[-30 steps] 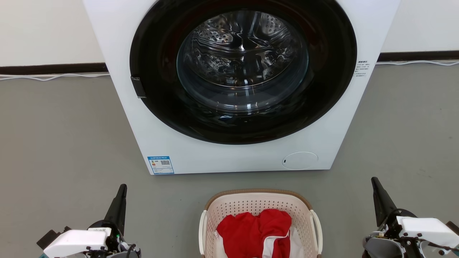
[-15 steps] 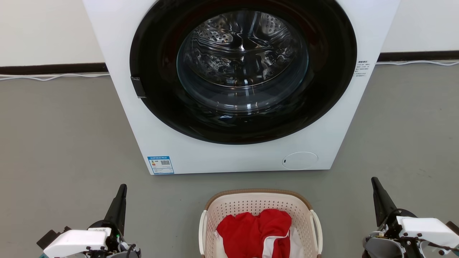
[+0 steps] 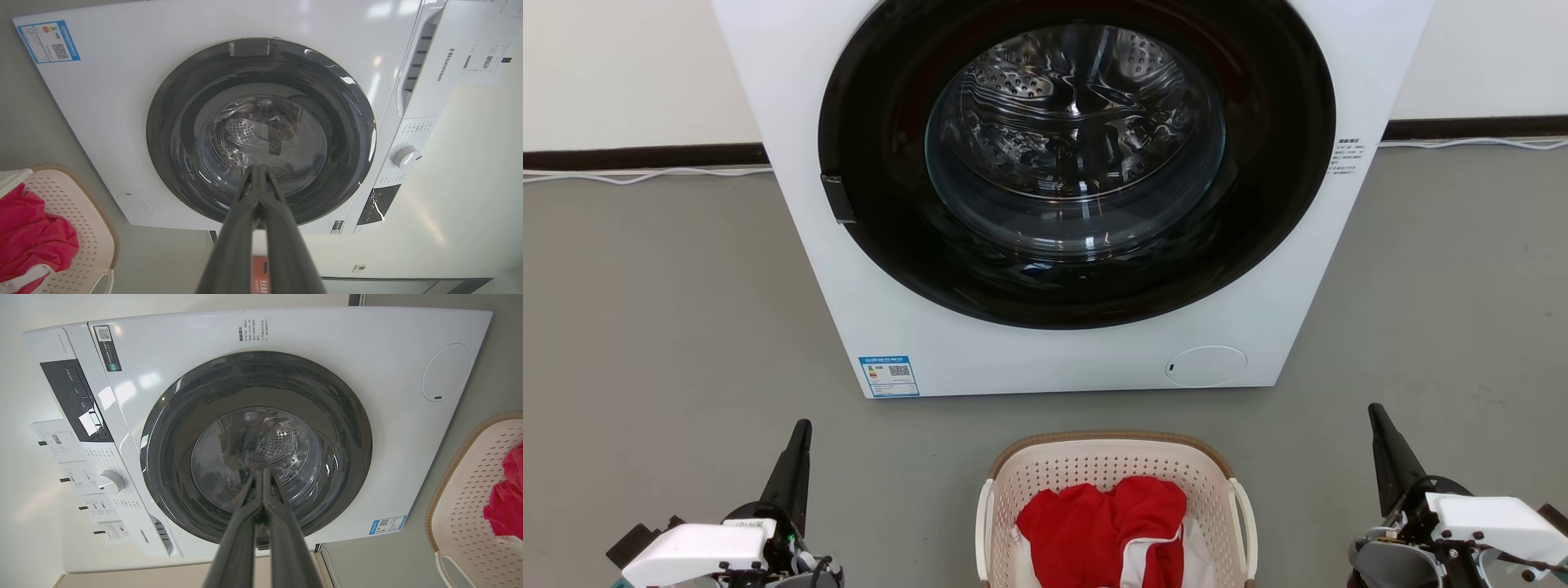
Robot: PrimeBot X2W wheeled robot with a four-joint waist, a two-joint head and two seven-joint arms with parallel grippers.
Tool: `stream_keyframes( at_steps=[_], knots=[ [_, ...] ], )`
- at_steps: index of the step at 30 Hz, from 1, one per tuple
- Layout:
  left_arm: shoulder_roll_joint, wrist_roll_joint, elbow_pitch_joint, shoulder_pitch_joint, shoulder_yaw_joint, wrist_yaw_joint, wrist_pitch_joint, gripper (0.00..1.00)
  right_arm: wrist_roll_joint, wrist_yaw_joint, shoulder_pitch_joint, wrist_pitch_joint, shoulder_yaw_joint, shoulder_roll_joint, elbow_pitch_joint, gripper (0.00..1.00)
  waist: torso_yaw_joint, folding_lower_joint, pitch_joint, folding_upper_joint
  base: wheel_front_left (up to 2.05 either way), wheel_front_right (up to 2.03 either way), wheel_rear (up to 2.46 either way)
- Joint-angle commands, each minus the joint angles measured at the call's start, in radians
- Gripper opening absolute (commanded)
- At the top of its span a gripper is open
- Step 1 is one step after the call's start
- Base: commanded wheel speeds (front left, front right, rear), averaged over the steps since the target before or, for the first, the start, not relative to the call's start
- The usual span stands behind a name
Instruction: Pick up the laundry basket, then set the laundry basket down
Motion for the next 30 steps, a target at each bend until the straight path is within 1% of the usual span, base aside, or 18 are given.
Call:
stream_keyframes(
  at_steps=[1,30],
  knots=[
    [0.01,0.003,-0.027,-0.055,0.031,-0.014,0.007,0.0,0.007,0.008,-0.041,0.007,0.022,-0.013,-0.026,0.0,0.0,0.0,0.0,-0.0001,0.0,0.0,0.0],
    [0.01,0.003,-0.027,-0.055,0.031,-0.014,0.007,0.0,0.007,0.008,-0.041,0.007,0.022,-0.013,-0.026,0.0,0.0,0.0,0.0,-0.0001,0.0,0.0,0.0]
  ],
)
